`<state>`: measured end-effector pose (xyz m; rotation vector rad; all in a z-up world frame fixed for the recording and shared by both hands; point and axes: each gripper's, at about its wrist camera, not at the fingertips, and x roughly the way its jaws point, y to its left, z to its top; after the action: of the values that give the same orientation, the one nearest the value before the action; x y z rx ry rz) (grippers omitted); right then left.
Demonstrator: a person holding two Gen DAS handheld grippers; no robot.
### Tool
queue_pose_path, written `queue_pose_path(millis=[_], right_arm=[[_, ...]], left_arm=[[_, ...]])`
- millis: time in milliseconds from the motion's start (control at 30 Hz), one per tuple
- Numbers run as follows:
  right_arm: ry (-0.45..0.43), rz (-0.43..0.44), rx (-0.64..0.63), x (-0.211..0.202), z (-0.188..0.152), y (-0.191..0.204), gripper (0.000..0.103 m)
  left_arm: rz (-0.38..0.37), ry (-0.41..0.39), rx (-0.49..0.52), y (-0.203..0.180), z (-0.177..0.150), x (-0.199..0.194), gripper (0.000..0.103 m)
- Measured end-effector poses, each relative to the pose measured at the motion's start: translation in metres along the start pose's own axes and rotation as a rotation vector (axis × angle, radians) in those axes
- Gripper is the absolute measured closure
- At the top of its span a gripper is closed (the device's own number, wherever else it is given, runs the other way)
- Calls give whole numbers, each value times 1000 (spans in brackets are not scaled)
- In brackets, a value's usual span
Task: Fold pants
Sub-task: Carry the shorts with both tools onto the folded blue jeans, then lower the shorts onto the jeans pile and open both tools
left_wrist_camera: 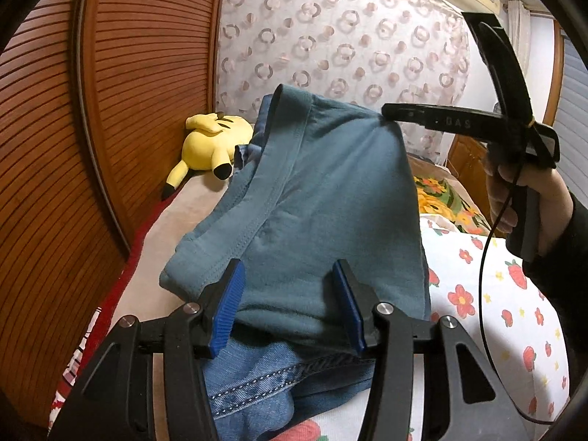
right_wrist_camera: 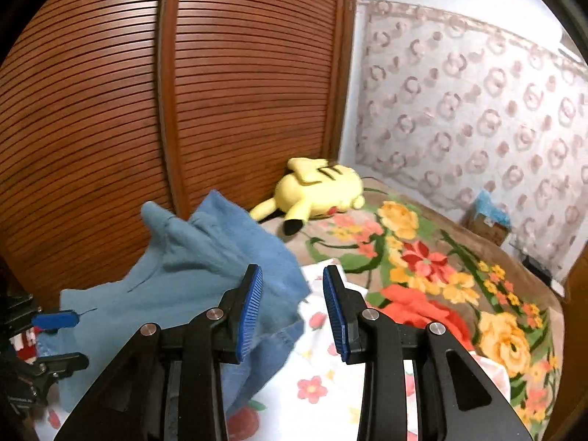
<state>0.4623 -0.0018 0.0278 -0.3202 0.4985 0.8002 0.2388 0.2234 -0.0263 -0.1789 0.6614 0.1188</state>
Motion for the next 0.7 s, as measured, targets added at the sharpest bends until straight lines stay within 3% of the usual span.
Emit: queue_pose_path(millis=[67, 233, 367, 700], right_arm=[[-8, -10, 16, -5, -4, 5, 67], [-47, 129, 20, -38, -17, 31, 68], [-22, 219, -17, -44, -26, 54, 68], [126, 167, 46, 27, -28, 44, 68]], left_arm=[[7, 7, -6, 1, -1, 1, 52], [4, 8, -15, 3, 0, 2, 52], [12, 9, -11, -1, 0, 2, 52], [13, 17, 7, 0, -10, 15, 52]])
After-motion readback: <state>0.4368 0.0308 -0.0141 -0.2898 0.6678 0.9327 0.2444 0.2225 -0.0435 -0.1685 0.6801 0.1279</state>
